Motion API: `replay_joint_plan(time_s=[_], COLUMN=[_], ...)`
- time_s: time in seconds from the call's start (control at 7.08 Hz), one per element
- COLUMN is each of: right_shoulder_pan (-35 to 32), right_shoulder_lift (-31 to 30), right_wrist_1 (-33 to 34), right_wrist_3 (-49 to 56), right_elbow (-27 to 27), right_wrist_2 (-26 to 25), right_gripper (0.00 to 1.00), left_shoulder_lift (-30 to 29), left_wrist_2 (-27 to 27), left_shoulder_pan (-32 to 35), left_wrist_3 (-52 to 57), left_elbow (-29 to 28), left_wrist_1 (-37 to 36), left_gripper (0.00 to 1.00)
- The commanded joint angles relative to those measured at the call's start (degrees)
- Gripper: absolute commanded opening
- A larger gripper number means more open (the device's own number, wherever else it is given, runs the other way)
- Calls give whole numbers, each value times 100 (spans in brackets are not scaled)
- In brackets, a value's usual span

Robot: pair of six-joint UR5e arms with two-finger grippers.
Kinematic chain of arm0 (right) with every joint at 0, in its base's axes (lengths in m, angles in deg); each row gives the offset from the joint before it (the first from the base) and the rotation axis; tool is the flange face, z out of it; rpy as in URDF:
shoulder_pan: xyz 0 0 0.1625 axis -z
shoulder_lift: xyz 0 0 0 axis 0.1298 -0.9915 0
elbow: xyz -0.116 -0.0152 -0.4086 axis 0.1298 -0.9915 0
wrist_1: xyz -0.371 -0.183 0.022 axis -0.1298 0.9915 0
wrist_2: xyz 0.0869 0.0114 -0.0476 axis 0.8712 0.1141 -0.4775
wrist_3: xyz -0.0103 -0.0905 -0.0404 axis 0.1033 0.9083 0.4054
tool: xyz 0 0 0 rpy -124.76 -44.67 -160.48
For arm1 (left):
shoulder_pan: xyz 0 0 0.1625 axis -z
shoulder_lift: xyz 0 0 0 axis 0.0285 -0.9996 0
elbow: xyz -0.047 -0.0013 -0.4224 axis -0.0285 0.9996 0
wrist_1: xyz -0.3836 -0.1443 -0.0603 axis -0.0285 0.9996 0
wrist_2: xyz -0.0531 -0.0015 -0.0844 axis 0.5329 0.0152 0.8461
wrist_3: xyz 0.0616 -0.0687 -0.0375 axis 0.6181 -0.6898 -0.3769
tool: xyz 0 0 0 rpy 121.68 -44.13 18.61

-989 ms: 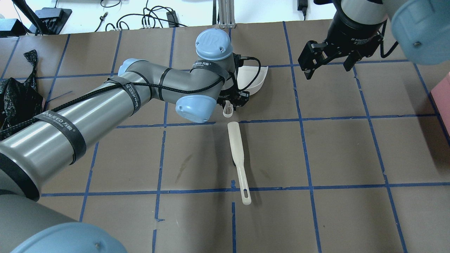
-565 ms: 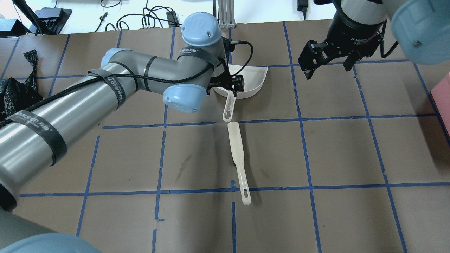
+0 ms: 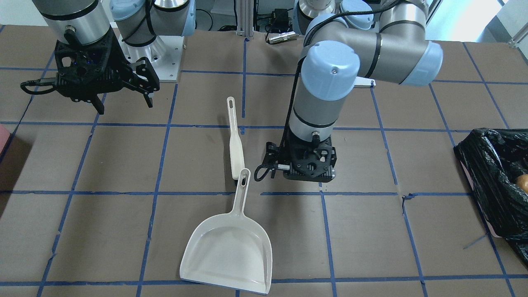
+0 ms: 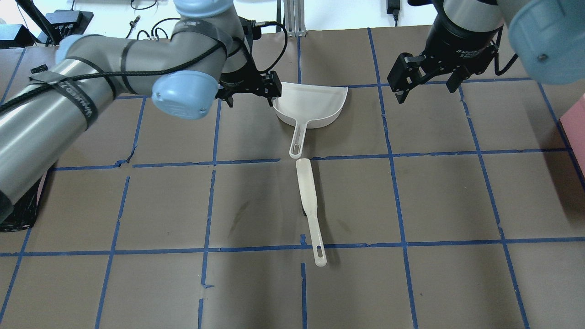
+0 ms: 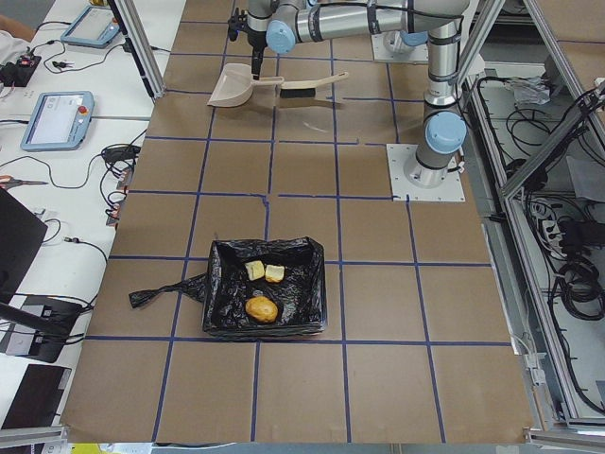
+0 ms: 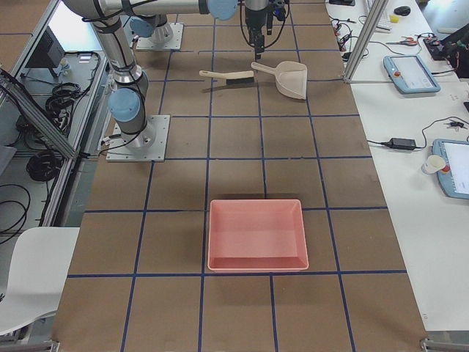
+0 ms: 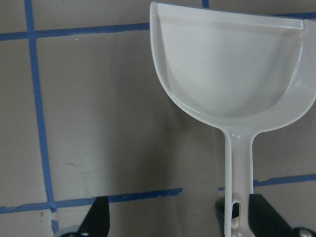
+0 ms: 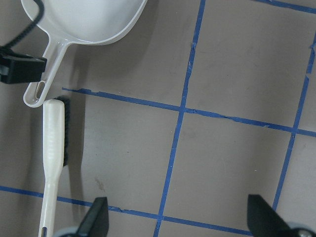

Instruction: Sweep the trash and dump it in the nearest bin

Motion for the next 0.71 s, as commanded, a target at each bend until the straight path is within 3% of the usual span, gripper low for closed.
replay_joint_plan(time_s=[0.0, 0.28, 0.57], right_shoulder_pan=[0, -9, -9], right_shoulder_lift=[0, 0, 0], right_wrist_1=[0, 0, 0], right_wrist_3=[0, 0, 0], right_elbow=[0, 0, 0], right_wrist_2=[-4, -4, -4], right_gripper=[100, 100, 100], left_shoulder_lift=[583, 1023, 1060], left_wrist_2=[-20, -63, -169], left_shoulder_pan=[-628, -928, -1061], left_wrist_3=[788, 1003, 1160], left_elbow=[-145, -486, -1092], left_wrist_1=[1115, 2316, 3075], left_gripper=[100, 100, 100])
